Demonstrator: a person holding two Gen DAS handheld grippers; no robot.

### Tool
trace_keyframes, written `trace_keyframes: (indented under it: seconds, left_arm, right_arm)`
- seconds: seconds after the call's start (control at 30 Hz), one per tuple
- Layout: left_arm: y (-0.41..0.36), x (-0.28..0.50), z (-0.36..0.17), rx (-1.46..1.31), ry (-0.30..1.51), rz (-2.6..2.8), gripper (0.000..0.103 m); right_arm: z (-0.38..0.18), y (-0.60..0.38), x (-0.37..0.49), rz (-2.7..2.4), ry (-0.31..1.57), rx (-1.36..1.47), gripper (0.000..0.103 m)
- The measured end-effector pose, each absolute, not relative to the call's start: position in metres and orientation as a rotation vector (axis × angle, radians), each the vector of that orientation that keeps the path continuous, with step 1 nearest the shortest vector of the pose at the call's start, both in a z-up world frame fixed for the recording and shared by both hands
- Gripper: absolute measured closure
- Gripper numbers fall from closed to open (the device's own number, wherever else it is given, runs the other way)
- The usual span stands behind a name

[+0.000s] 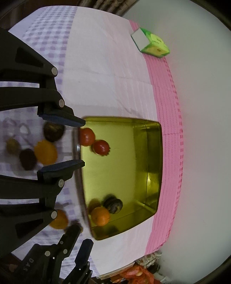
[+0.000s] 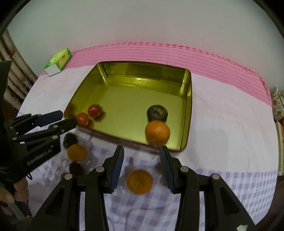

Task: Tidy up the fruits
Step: 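Withdraw both tools from the tin back over the loose fruits, then grasp a small olive-green fruit with the left gripper while the right grasps a mandarin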

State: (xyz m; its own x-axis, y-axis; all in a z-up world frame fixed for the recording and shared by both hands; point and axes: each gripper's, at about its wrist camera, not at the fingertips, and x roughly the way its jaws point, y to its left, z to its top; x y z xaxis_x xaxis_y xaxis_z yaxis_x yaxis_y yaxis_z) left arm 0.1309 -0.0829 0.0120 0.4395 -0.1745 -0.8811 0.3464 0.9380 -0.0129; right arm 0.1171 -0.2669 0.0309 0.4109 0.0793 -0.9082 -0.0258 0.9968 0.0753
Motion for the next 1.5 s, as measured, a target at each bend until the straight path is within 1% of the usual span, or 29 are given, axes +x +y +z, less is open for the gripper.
trace_keyframes:
  seconds: [0.2, 0.4, 0.67, 1.07, 1.5]
  left_arm:
    - [-0.050, 0.099, 0.015, 0.184, 1.089, -0.290, 0.063]
    - [-0.026, 0.060, 0.005, 0.188, 1.134, -0.271, 0.063]
    - [-0.033, 0.022, -0.020, 0.176, 1.225, -0.322, 0.063]
    - [-0.063, 0.025, -0.028, 0.227, 1.242, -0.387, 0.063]
    - [-0.080, 0.047, -0.042, 0.209, 1.259, -0.378, 0.064]
  right_arm:
    - [0.033, -0.267, 0.085, 0.065, 1.143, 0.067, 0.063]
    - [0.023, -0.273, 0.056, 0.051, 1.160, 0.087, 0.063]
    - [0.019, -0.272, 0.034, 0.050, 1.163, 0.108, 0.063]
    - [0.005, -0.271, 0.041, 0.058, 1.203, 0.119, 0.063]
    - [-0.005, -0.271, 0.045, 0.047, 1.229, 0.119, 0.063]
